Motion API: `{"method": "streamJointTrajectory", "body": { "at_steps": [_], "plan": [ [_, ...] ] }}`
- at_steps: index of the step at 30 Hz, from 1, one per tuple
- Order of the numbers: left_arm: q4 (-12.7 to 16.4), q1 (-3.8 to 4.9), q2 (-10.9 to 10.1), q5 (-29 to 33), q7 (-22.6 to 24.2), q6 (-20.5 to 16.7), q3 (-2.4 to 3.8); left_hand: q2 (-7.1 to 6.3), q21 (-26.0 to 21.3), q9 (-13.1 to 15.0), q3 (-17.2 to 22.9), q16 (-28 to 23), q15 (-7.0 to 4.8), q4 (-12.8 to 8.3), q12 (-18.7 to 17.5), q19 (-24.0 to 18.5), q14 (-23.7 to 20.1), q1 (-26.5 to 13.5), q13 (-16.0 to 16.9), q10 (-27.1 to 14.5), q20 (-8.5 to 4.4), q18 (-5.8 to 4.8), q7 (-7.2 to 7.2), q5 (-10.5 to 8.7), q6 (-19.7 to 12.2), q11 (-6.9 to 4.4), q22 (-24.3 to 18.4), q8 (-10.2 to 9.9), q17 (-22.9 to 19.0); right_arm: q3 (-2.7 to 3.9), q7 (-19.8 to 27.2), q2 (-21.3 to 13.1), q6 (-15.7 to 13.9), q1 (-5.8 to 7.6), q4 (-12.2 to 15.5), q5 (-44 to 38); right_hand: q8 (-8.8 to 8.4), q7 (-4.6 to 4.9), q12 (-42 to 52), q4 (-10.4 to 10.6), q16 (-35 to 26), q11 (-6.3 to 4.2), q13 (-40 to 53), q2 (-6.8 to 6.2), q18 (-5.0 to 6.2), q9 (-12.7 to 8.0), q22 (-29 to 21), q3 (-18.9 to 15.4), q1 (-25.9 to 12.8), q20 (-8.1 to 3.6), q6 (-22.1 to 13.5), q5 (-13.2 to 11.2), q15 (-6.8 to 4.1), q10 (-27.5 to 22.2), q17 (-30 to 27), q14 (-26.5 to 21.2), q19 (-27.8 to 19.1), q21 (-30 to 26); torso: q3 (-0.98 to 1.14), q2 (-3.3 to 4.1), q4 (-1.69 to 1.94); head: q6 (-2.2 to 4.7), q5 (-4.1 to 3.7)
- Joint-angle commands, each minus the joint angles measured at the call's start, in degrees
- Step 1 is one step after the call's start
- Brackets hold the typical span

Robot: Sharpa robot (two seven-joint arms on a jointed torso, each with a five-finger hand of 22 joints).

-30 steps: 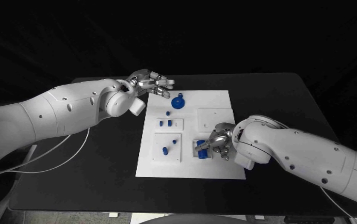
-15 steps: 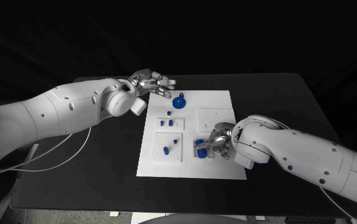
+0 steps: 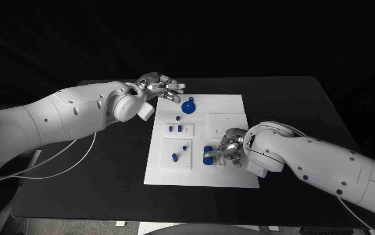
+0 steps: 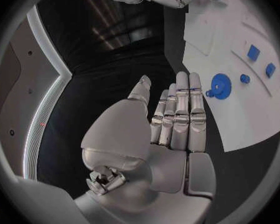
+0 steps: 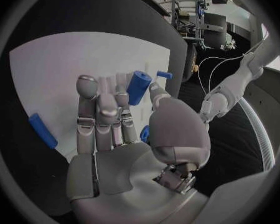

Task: Assemble the parts on the task board

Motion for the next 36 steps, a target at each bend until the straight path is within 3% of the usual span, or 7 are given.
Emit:
{"method": "streamJointTrajectory", "body": {
  "at_steps": [1, 9, 18, 26, 30, 31, 36],
  "plan": [
    [0.04, 0.03, 0.15, -0.27, 0.26, 0.98, 0.01, 0.40, 0.22, 0.06, 0.01, 0.34, 0.40, 0.43, -0.16, 0.32, -0.05, -0.40, 0.06, -0.41, 0.12, -1.12, 0.07, 0.15, -0.47, -0.11, -0.05, 0.37, 0.08, -0.49, -0.10, -0.23, 0.52, -0.61, -0.14, -1.08, -0.43, 0.67, -0.32, 0.09, -0.20, -0.01, 0.03, 0.05, 0.79, -0.57, 0.05, -0.25, 0.56, -0.05, -2.27, 0.06, -0.06, -0.46, 0.06, -0.19, 2.59, -0.34, 0.00, 0.01, -0.03, -0.01, 0.01],
    [-0.02, 0.02, 0.10, -0.31, 0.17, 0.99, 0.01, 0.40, 0.22, 0.06, 0.01, 0.34, 0.40, 0.43, -0.16, 0.32, -0.05, -0.40, 0.06, -0.41, 0.12, -1.12, 0.07, 0.15, -0.47, -0.11, -0.05, 0.37, 0.08, -0.49, 2.96, -1.83, 1.25, -0.65, 0.78, -0.16, -0.44, 0.75, -0.18, -0.73, -0.39, 0.07, 0.07, 0.48, 0.98, -0.49, -0.06, -1.31, 1.41, 0.05, -2.38, 0.31, 0.01, -0.49, -0.08, -0.19, 2.58, -0.61, 0.07, 0.03, -0.03, 0.01, -0.20],
    [-0.02, 0.02, 0.07, -0.37, 0.09, 1.12, -0.01, 0.40, 0.22, 0.06, 0.01, 0.34, 0.40, 0.43, -0.16, 0.32, -0.05, -0.40, 0.06, -0.41, 0.12, -1.12, 0.07, 0.15, -0.47, -0.11, -0.05, 0.37, 0.08, -0.48, 4.13, -3.00, 0.85, -0.92, 1.77, 1.64, -0.43, 0.77, 0.10, -1.17, -0.36, 0.13, -0.10, 2.75, 1.20, -0.18, -0.06, -8.50, 0.92, 0.17, -2.45, 2.26, 0.06, -0.56, -0.20, -0.19, 2.61, -0.57, 0.02, 0.00, -0.01, 0.08, -0.28],
    [-0.04, 0.02, 0.05, -0.38, 0.05, 1.20, -0.05, 0.40, 0.22, 0.06, 0.01, 0.34, 0.40, 0.43, -0.16, 0.32, -0.05, -0.40, 0.06, -0.41, 0.12, -1.12, 0.07, 0.15, -0.47, -0.11, -0.05, 0.37, 0.08, -0.47, 4.49, -3.68, 1.35, -1.01, 2.47, 1.93, -0.43, 0.75, 0.13, -1.26, -0.32, 0.11, -0.14, 2.78, 1.22, -0.14, -0.08, -9.48, 1.51, 0.17, -2.43, 2.61, 0.06, -0.56, -0.20, -0.20, 2.60, -0.51, -0.04, 0.02, -0.01, -0.03, -0.29],
    [-0.05, 0.02, 0.06, -0.39, 0.03, 1.23, -0.07, 0.40, 0.22, 0.06, 0.01, 0.34, 0.40, 0.43, -0.16, 0.32, -0.05, -0.40, 0.06, -0.41, 0.12, -1.12, 0.07, 0.15, -0.47, -0.11, -0.05, 0.37, 0.08, -0.47, 4.09, -3.74, 1.69, -1.03, 2.51, 1.61, -0.43, 0.70, 0.17, -4.84, -0.29, 0.05, -0.14, 4.77, 1.19, -0.10, -0.01, -8.70, 2.97, 0.16, -2.16, 5.12, 0.05, -0.52, -0.19, -0.20, 2.60, -0.39, -0.06, -0.01, -0.02, -0.01, -0.34],
    [-0.06, 0.02, 0.06, -0.39, 0.03, 1.24, -0.08, 0.40, 0.22, 0.06, 0.01, 0.34, 0.40, 0.43, -0.16, 0.32, -0.05, -0.40, 0.06, -0.41, 0.12, -1.12, 0.07, 0.15, -0.47, -0.11, -0.05, 0.37, 0.08, -0.47, 3.83, -3.75, 1.65, -1.03, 2.49, 1.49, -0.43, 0.68, 0.20, -6.20, -0.22, 0.01, -0.13, 4.24, 1.17, -0.12, 0.04, -5.30, 2.82, 0.14, -1.96, 3.71, 0.02, -0.45, -0.15, -0.18, 2.61, -0.31, -0.07, 0.00, -0.02, -0.03, -0.40],
    [-0.06, 0.02, 0.07, -0.39, 0.00, 1.29, -0.09, 0.40, 0.22, 0.06, 0.01, 0.34, 0.40, 0.43, -0.16, 0.32, -0.05, -0.40, 0.06, -0.41, 0.12, -1.12, 0.07, 0.15, -0.47, -0.11, -0.05, 0.37, 0.08, -0.47, 3.20, -3.70, 1.52, -1.04, 2.45, 1.11, -0.50, 0.57, 0.16, -9.45, -0.24, -0.08, -0.18, 4.34, 1.05, -0.25, 0.07, -2.13, 2.58, 0.06, -1.53, 4.31, -0.02, -0.38, -0.19, -0.16, 2.62, -0.22, -0.06, -0.02, 0.00, -0.05, -0.46]
  ]
}}
